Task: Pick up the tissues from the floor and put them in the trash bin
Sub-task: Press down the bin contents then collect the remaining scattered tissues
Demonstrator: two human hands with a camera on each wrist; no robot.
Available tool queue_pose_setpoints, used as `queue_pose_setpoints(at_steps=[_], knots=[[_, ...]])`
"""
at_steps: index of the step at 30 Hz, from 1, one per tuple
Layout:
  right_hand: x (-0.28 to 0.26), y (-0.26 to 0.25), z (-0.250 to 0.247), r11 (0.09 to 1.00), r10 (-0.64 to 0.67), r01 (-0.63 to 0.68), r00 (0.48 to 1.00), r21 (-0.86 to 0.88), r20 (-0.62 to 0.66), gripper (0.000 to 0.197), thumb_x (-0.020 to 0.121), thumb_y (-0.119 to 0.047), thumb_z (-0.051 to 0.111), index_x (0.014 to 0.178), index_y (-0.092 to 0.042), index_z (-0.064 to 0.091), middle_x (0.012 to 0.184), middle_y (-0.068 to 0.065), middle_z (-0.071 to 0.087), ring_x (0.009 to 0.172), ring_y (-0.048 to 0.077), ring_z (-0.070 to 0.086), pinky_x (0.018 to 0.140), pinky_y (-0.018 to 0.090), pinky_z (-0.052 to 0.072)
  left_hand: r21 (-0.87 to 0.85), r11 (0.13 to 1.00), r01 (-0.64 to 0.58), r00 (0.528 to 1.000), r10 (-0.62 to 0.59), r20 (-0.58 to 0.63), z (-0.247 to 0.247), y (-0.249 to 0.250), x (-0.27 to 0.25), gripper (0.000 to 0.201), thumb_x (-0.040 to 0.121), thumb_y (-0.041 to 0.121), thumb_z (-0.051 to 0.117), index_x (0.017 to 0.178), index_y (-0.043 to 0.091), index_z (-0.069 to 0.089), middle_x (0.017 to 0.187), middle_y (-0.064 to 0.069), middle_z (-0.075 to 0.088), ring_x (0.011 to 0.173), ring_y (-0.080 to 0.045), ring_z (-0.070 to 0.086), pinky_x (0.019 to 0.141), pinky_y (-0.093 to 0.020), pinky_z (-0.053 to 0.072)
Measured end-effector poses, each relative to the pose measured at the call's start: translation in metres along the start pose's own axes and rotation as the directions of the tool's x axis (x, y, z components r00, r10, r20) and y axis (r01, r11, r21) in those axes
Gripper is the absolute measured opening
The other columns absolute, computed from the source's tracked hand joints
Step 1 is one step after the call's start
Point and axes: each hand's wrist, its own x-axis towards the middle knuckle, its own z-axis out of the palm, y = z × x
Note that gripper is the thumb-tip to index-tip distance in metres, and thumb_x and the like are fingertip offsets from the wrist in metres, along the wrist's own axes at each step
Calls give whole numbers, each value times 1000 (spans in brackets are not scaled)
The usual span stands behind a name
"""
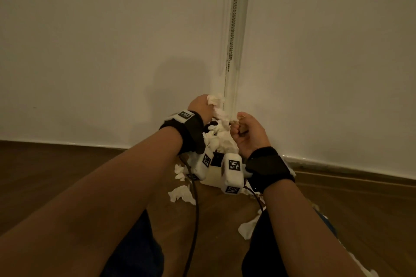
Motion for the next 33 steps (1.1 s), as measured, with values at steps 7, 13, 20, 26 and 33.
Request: queue_pose_setpoints(at_steps=[7, 13, 20, 26, 33], knots=[[-2, -14, -13, 998, 2, -8, 995, -65, -97, 31, 85, 6, 31, 61, -9, 42, 64, 4, 42, 43, 11, 36, 36, 17, 27, -89, 996, 15, 999, -12, 33, 20, 14, -1, 29, 87, -4, 46, 104, 1, 69, 108, -21, 66, 99, -31, 61, 79, -29, 48], [1, -13, -17, 993, 36, -56, 982, -107, -185, 31, 83, 5, 28, 60, -12, 41, 58, 2, 38, 42, 11, 29, 36, 16, 18, 70, 997, 43, 999, -42, -17, 31, 6, 1, 31, 87, -4, 42, 106, 2, 65, 110, -20, 64, 94, -32, 62, 73, -31, 52], [13, -7, -19, 991, 23, -41, 990, -128, -138, 27, 78, -2, 28, 56, -15, 34, 50, -1, 32, 50, 14, 20, 48, 25, 18, 117, 983, 141, 990, -140, -12, 40, -16, 17, 23, 93, 5, 39, 78, 1, 56, 79, -11, 54, 89, -26, 50, 73, -28, 36], [31, -2, -23, 982, 84, -113, 979, -152, -188, 28, 86, -11, 26, 59, -14, 36, 41, -2, 28, 46, 14, 23, 50, 26, 15, -555, 760, 338, 936, -334, 112, 45, -34, 29, 55, 96, 47, 35, 130, 5, 45, 127, -16, 47, 124, -28, 39, 103, -40, 30], [57, 3, -34, 902, 59, -161, 965, -401, -254, 19, 98, -5, 37, 101, -4, 56, 73, 10, 47, 63, 20, 42, 65, 32, 37, -654, 685, 321, 936, -333, 111, 52, -77, 53, 51, 91, -14, 28, 136, 6, 42, 131, -26, 49, 72, -30, 65, 64, -21, 54]])
